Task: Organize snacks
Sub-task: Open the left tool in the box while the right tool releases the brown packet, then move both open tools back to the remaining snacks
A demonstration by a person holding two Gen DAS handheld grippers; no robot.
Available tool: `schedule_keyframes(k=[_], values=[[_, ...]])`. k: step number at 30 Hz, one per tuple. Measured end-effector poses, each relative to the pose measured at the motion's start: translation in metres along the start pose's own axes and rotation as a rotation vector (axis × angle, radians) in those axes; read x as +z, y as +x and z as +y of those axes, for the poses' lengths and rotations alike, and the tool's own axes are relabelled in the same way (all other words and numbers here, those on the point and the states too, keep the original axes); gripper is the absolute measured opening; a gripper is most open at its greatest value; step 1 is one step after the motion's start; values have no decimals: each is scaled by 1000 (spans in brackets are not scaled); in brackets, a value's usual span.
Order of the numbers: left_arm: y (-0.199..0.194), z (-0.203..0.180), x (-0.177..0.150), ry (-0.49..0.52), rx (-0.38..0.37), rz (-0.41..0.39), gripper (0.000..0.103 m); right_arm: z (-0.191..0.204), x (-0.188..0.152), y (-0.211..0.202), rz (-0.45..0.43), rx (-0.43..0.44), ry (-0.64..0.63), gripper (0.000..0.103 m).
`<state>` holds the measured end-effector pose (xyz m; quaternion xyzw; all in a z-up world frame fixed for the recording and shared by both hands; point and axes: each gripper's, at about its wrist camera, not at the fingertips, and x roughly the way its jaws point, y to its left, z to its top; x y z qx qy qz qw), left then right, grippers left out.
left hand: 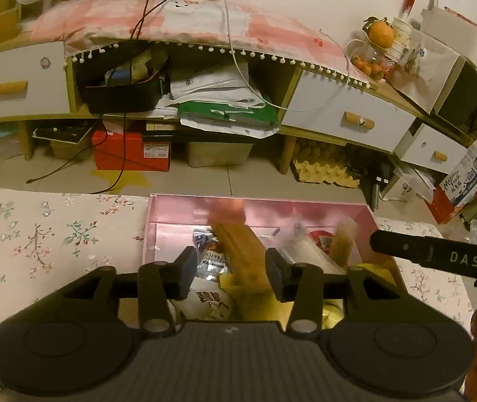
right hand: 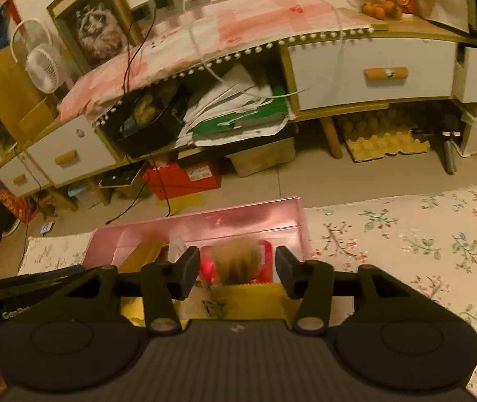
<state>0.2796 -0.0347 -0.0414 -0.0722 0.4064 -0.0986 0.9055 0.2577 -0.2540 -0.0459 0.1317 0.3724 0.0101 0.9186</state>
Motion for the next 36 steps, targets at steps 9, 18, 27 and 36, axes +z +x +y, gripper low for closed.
schedule_keyframes(k=[9, 18, 27, 36], values=[[-32, -2, 2, -5, 9, 2, 51, 2, 6, -30, -14, -18, 11, 47], [-87, -20, -11, 75, 60, 40, 53, 19, 0, -77, 24, -51, -15, 47], [-131, -30, -59, 64, 59, 119, 60, 25, -37, -114, 92, -47, 42, 47], [-130, -29, -104, 11, 110, 191, 65, 17, -73, -128, 151, -45, 101, 51]])
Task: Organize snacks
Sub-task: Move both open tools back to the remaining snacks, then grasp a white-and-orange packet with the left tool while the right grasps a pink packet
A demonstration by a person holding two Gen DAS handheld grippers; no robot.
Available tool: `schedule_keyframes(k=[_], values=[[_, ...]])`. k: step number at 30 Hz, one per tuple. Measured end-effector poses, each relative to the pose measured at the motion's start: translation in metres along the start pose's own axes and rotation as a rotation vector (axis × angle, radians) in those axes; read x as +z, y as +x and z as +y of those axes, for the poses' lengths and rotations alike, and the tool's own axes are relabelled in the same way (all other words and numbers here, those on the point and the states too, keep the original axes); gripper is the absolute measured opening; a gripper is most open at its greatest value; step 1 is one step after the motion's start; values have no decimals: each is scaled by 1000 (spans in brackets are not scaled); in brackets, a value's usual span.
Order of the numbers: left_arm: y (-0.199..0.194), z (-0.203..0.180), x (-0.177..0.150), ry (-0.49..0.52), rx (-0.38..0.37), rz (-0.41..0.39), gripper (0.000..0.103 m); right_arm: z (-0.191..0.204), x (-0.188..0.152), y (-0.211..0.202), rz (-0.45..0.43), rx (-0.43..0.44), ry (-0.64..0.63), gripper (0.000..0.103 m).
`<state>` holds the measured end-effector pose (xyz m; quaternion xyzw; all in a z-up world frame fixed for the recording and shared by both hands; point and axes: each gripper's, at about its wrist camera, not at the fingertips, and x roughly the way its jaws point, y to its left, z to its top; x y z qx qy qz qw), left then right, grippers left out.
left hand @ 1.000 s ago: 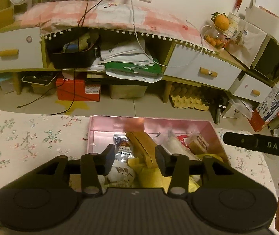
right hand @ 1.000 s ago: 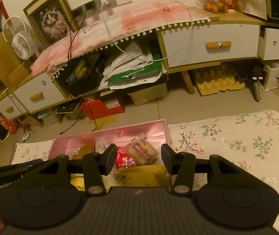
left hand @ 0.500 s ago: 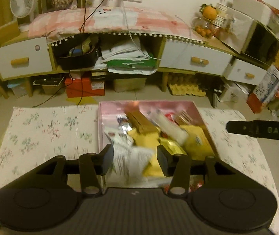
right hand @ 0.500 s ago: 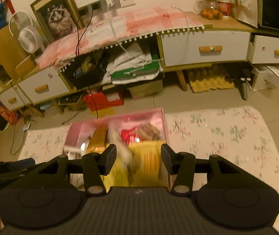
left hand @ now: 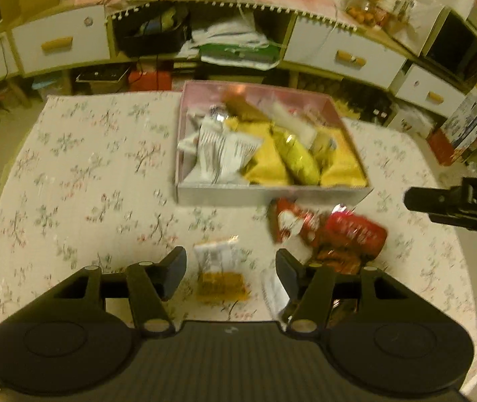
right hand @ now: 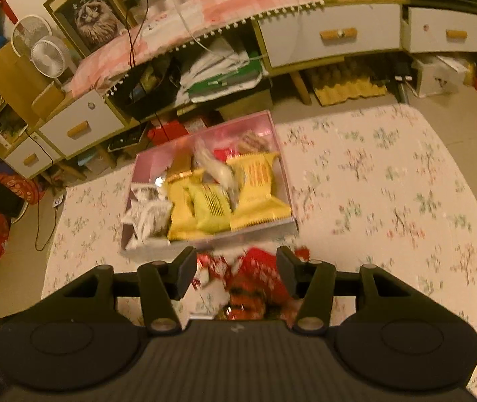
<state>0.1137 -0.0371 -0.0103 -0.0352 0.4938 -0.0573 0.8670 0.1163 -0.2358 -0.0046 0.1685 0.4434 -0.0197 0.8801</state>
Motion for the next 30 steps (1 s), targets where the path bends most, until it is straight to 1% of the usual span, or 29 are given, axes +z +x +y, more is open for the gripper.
schedule_keyframes(k=[4, 6, 11, 15, 18, 22, 25, 29, 30], values=[[18, 0, -9, -2, 25, 38, 65, -12, -10, 18, 70, -41, 6, 51], [22, 1, -10, 12, 36, 35, 65, -14, -13, 19, 76, -55, -10, 51], [33, -1, -14, 21, 52, 32, 67, -17, -21, 22, 100, -48, -20, 51], [47, -7, -18, 64, 71, 34, 69, -17, -29, 28, 136, -62, -45, 51], [57, -9, -22, 81, 85, 37, 71, -18, -31, 31, 143, -79, -60, 51], [70, -13, -28, 110, 90, 56, 71, -24, -30, 36, 153, -115, -70, 51], [78, -17, -33, 150, 124, 55, 71, -28, -32, 43, 170, -144, -84, 51], [81, -21, -37, 205, 124, 53, 70, -29, -35, 49, 190, -166, -105, 51], [81, -22, -37, 208, 121, 53, 68, -29, -35, 49, 191, -163, -106, 51]])
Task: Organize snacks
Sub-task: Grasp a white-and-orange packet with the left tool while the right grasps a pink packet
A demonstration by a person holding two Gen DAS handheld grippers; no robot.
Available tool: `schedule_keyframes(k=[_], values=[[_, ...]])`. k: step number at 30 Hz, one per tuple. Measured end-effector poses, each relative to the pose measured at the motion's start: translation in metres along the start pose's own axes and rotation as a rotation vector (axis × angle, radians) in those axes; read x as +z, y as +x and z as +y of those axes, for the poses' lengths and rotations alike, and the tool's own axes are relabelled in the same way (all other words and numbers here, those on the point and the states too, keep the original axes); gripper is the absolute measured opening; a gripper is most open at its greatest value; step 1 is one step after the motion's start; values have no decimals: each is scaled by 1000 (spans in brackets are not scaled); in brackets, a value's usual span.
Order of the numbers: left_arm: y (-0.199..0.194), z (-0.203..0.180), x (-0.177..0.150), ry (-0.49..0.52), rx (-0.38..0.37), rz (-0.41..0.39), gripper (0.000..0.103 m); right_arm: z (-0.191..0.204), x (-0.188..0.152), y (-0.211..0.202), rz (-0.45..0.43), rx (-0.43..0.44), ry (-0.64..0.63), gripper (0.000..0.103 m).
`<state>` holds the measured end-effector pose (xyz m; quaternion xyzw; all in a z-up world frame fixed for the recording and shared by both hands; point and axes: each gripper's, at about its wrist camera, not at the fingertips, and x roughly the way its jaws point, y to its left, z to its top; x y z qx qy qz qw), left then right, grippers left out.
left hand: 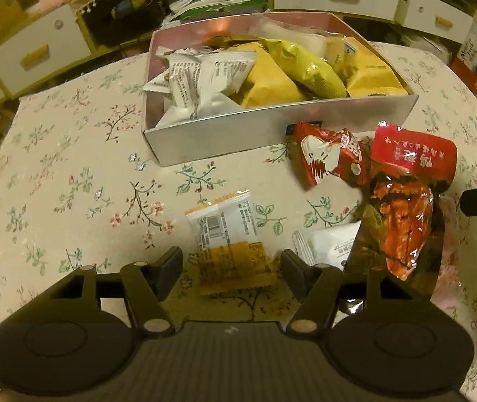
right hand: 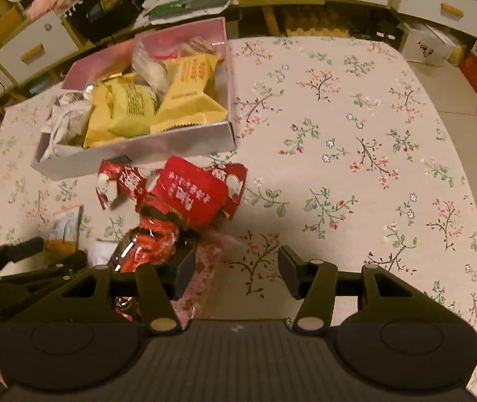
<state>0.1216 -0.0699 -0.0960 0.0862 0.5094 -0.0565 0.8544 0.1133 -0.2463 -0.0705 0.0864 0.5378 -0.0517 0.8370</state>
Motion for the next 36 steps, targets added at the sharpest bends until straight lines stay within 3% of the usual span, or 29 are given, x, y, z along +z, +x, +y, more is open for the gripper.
schedule_keyframes(k=[4, 12, 20, 27, 32, 35, 36], values=[[0, 4, 1, -11, -22, 16, 54, 2, -1, -2, -1, 9, -8, 51], [2, -1, 0, 91, -17, 9, 52, 7, -3, 5, 28, -2, -34, 51], [-8, 5, 4, 87, -13, -2, 51, 14, -8, 16, 57, -14, -80, 52], [-14, 10, 7, 61, -32, -5, 51, 20, -8, 24, 80, 74, -40, 52], [-16, 12, 9, 56, -35, -10, 51, 36, -15, 34, 104, 66, -90, 50], [-17, 12, 9, 58, -35, -10, 51, 41, -16, 35, 102, 47, -118, 45], [-17, 12, 8, 60, -36, -11, 51, 41, -16, 34, 101, 47, -117, 39]])
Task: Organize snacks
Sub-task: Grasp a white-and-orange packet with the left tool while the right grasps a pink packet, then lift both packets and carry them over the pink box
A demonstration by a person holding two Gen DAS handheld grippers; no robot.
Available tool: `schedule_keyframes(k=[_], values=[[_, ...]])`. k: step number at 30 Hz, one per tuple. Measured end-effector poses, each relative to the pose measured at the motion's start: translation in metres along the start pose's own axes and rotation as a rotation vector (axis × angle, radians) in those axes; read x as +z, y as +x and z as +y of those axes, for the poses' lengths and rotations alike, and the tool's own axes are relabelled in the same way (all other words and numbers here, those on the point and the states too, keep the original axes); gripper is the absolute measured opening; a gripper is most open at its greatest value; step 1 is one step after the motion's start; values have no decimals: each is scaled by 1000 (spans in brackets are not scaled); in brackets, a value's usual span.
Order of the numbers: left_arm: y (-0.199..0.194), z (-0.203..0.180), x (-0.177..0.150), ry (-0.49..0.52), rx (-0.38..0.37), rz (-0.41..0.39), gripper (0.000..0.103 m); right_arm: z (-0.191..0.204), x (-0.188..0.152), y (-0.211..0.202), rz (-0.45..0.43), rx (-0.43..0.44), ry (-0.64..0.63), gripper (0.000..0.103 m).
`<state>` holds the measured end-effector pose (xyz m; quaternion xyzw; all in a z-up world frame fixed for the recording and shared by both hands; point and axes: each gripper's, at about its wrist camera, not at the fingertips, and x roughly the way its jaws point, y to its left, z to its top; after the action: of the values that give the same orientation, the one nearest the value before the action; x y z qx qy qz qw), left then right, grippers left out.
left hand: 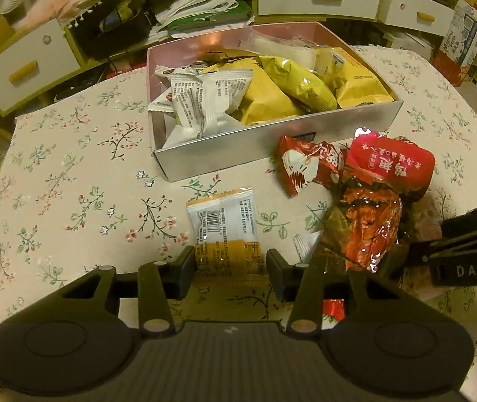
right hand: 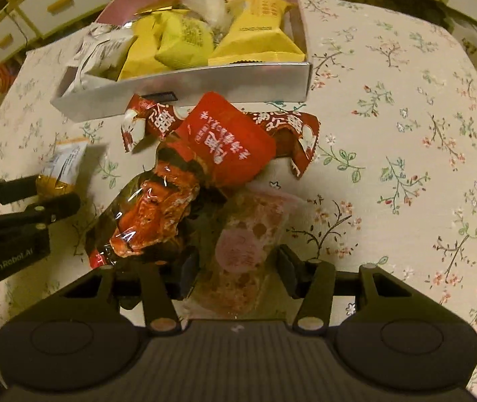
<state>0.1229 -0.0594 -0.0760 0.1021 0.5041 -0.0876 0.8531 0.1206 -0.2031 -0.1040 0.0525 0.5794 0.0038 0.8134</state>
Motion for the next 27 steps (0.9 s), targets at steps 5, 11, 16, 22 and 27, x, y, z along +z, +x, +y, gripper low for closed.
schedule_keyframes(k=[5, 11, 16, 22, 27], values=[[-3, 1, 0, 0, -3, -9, 51, -6, 1, -3, 0, -30, 18, 30], [-7, 2, 0, -6, -5, -16, 51, -16, 2, -9, -20, -53, 45, 29], [-9, 5, 2, -13, -7, -23, 51, -24, 5, -15, -47, -62, 69, 29], [-12, 5, 3, -18, -10, -31, 51, -32, 10, -20, -79, -66, 94, 29], [-14, 6, 5, -24, -18, -39, 51, -33, 11, -25, -103, -64, 105, 29]])
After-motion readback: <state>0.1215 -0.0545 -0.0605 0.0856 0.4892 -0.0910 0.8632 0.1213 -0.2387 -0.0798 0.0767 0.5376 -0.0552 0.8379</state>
